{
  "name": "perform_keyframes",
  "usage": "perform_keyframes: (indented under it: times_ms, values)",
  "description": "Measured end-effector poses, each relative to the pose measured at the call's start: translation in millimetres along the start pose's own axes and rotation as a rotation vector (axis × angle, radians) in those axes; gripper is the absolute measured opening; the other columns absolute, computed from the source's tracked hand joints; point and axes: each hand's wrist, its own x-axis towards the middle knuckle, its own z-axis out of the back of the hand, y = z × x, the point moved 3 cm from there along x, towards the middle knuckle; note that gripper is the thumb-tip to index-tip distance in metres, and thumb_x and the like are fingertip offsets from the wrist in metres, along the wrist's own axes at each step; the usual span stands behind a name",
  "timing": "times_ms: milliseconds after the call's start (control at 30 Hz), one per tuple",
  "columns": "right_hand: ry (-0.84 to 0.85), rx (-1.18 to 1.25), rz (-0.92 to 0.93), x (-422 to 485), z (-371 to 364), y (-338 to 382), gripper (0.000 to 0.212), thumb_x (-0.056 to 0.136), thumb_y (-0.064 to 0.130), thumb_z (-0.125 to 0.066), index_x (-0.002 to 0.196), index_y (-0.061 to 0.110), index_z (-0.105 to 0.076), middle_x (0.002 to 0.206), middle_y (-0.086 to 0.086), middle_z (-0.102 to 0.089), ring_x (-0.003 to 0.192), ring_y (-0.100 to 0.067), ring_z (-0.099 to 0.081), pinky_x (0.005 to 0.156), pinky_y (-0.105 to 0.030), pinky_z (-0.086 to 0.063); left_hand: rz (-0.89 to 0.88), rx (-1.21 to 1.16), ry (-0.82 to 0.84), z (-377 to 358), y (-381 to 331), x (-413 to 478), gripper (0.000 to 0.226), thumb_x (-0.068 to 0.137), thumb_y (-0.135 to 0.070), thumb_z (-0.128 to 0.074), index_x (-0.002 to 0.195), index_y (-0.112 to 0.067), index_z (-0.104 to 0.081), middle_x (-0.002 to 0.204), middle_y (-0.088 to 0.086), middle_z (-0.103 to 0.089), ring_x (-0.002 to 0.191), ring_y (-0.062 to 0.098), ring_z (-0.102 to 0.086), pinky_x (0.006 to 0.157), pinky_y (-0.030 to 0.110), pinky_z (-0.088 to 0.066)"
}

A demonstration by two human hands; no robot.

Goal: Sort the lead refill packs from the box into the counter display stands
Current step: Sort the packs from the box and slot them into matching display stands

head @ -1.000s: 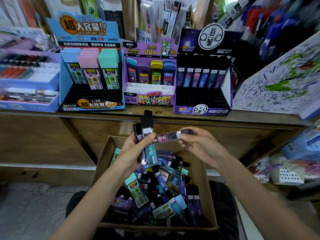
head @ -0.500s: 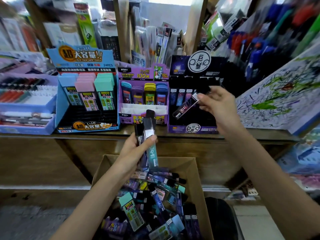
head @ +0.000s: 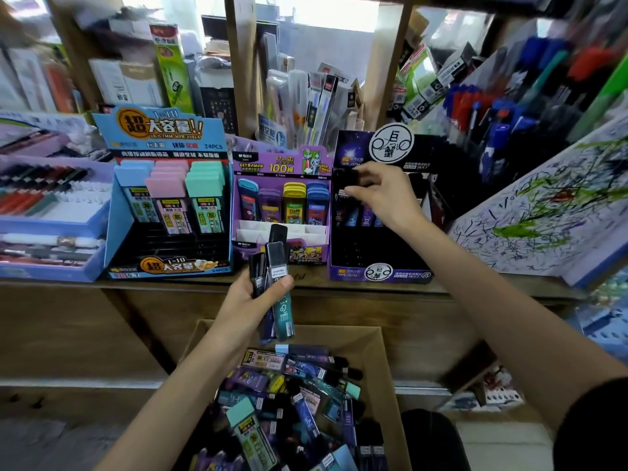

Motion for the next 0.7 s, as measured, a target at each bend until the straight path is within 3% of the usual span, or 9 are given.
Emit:
perform_keyframes:
  times_ms: [233, 433, 700]
  values:
    - [0.036, 0.016, -0.013, 4.7, 0.3, 5.2, 0.022, 0.079, 0.001, -0.071, 0.098, 0.010, -0.064, 0.087, -0.011, -0.063, 0.077, -0.017, -0.057, 0.081, -0.037, -0.051, 0.007, -0.003, 0.000, 3.1, 0.9, 2.4, 0.054, 0.064, -0.038, -0.071, 0.114, -0.022, -0.058, 0.097, -0.007, -0.073, 0.089, 0.007, -0.068, 0.061, 0.012, -0.051]
    - [0.052, -0.078, -0.027, 6.9, 2.6, -1.6, 0.037, 0.078, 0.005, -0.073, 0.114, 0.005, -0.064, 0.095, -0.011, -0.063, 0.087, -0.018, -0.059, 0.087, -0.032, -0.050, 0.001, -0.008, -0.002, 7.3, 0.6, 2.8, 0.053, 0.066, -0.036, -0.071, 0.115, -0.021, -0.057, 0.093, -0.011, -0.073, 0.085, 0.003, -0.068, 0.059, 0.012, -0.051]
    - [-0.027, 0.011, -0.074, 2.6, -12.4, -22.1, 0.027, 0.078, 0.004, -0.072, 0.104, 0.005, -0.066, 0.080, -0.006, -0.064, 0.076, -0.017, -0.063, 0.065, -0.022, -0.056, -0.003, -0.015, 0.006, 8.5, 1.8, 5.0, 0.056, 0.062, -0.042, -0.073, 0.112, -0.022, -0.058, 0.088, -0.011, -0.073, 0.083, 0.004, -0.068, 0.059, 0.014, -0.051]
